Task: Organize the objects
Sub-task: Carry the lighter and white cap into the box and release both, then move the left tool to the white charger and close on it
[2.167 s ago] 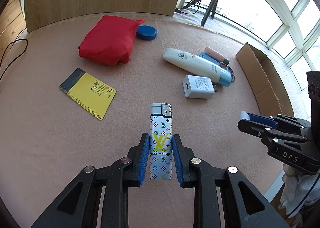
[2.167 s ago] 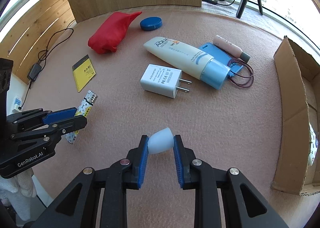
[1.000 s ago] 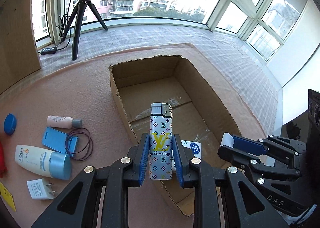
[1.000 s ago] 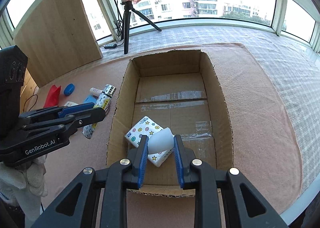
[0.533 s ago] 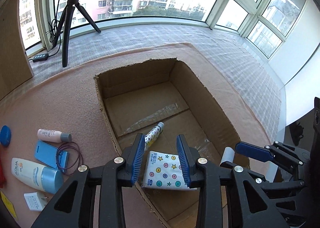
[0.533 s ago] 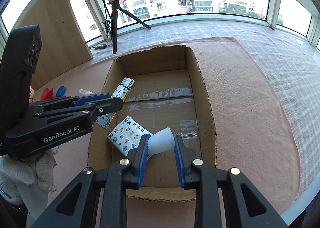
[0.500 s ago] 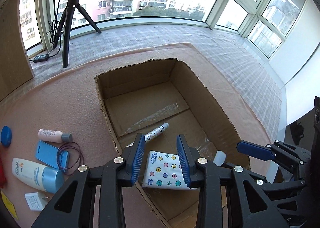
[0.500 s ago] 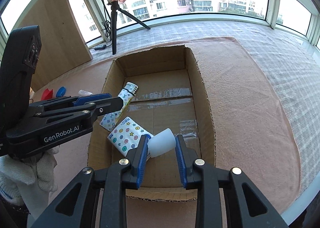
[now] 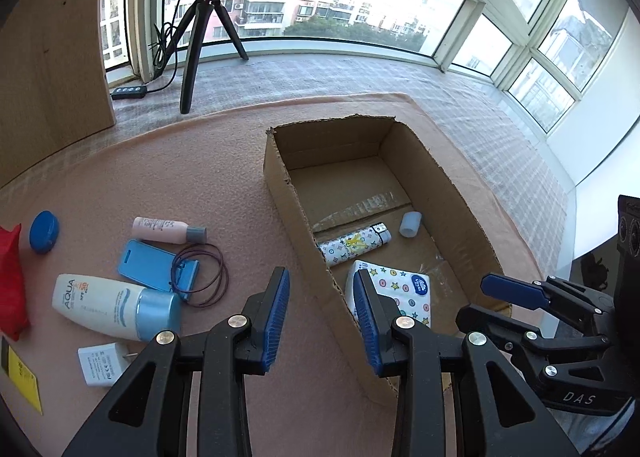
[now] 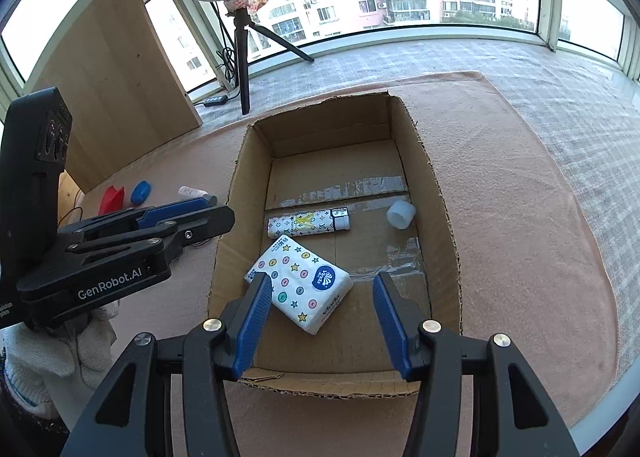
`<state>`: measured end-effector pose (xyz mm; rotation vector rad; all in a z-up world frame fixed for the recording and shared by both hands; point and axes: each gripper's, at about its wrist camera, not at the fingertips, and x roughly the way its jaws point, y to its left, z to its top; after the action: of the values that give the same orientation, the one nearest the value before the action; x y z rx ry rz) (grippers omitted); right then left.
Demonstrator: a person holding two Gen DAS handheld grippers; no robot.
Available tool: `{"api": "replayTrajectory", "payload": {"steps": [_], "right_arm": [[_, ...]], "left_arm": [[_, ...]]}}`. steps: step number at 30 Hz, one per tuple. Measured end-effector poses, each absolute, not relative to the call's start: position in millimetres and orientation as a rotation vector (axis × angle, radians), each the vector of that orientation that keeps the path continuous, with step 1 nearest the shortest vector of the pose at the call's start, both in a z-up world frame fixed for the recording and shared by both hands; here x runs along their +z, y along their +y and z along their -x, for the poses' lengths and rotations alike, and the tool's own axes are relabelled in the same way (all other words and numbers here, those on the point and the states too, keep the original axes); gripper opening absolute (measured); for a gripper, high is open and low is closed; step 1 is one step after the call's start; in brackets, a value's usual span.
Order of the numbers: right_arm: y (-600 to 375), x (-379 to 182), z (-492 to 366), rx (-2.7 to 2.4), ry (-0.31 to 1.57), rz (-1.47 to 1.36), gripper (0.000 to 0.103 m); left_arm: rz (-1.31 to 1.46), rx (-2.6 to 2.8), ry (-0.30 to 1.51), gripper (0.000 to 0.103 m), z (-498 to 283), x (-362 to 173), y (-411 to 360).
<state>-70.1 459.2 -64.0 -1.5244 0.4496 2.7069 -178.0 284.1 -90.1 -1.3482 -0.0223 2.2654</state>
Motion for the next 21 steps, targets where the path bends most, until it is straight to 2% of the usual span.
{"api": "replayTrajectory", "payload": {"steps": [14,21], "right_arm": [[406.2,-64.8,59.0,2.774,0.493,1.589,0.049],[386.0,-63.7,56.4,2.793,0.529,1.593,0.049]], "left_arm": [[1.530,2.394,-0.144,0.036,179.0,-116.4,145.4],[1.601,2.382,-0.211,0.035,188.6,-134.5,110.5]]}}
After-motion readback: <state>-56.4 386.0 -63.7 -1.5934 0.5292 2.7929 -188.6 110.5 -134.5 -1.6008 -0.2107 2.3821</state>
